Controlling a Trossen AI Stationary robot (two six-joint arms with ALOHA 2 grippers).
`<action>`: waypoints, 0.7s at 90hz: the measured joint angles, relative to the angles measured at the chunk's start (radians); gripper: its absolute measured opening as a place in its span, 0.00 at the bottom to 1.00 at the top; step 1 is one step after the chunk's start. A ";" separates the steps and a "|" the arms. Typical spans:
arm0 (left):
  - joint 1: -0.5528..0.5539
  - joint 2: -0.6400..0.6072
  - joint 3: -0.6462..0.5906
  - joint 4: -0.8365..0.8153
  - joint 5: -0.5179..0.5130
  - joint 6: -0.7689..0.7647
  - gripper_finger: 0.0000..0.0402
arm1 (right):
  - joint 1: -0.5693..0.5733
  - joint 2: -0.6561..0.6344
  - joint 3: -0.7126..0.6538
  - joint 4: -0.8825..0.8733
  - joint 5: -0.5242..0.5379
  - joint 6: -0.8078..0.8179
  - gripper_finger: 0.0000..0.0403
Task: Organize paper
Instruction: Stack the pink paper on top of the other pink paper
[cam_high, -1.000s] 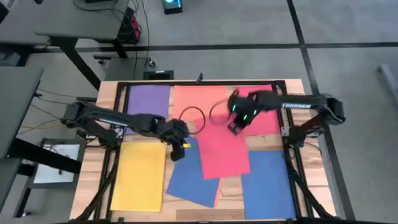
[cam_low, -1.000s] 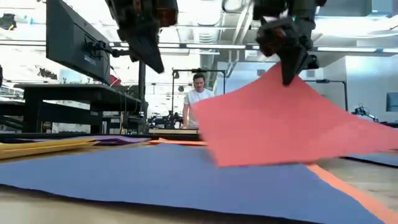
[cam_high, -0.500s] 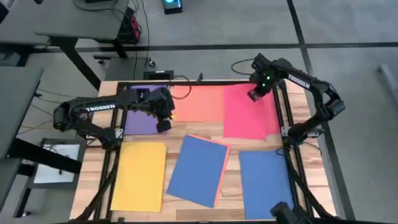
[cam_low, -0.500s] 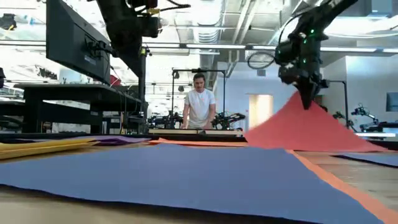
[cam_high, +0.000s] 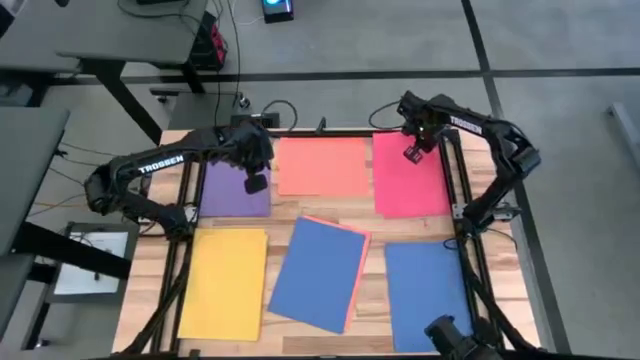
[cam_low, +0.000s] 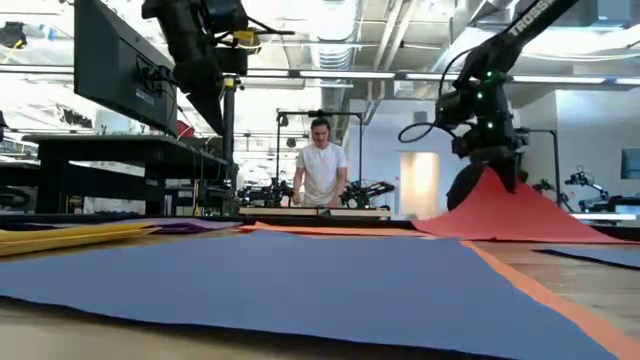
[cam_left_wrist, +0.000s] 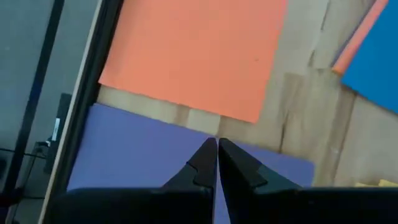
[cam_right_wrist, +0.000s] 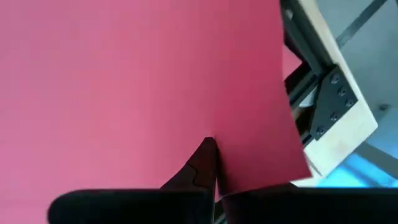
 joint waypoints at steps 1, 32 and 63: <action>0.001 0.000 0.000 0.000 0.000 -0.001 0.00 | -0.001 0.002 0.000 -0.002 0.006 0.004 0.00; 0.010 0.000 0.000 0.068 0.001 -0.006 0.00 | -0.008 0.009 0.000 0.072 0.089 -0.198 0.00; 0.010 0.000 0.000 0.050 0.001 -0.017 0.00 | -0.027 0.010 -0.072 0.054 0.011 -0.230 0.00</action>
